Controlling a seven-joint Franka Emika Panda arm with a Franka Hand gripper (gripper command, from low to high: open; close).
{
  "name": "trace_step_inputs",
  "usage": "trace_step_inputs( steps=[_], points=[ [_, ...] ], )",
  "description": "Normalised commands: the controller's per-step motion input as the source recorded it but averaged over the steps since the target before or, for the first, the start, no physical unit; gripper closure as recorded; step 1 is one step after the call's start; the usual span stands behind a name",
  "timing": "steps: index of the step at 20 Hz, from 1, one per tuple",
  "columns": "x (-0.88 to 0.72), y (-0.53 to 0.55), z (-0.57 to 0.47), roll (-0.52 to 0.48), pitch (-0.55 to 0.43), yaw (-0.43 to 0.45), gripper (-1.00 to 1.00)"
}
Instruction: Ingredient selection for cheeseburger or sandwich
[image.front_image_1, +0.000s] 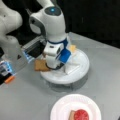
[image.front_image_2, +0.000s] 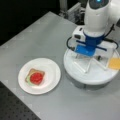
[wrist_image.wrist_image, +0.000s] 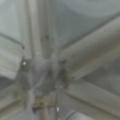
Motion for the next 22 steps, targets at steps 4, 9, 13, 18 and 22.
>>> trace_step_inputs(
  steps=[4,9,13,18,22],
  points=[
    [-0.08,-0.03,-0.1,0.083,-0.095,0.191,-1.0],
    [-0.1,-0.05,-0.08,0.11,-0.052,0.225,-1.0],
    [-0.11,-0.08,-0.09,0.142,-0.006,0.329,-1.0],
    [-0.05,-0.12,-0.1,0.171,0.072,0.588,-1.0],
    [0.03,-0.14,-0.1,0.134,0.113,0.489,-1.0]
  ],
)
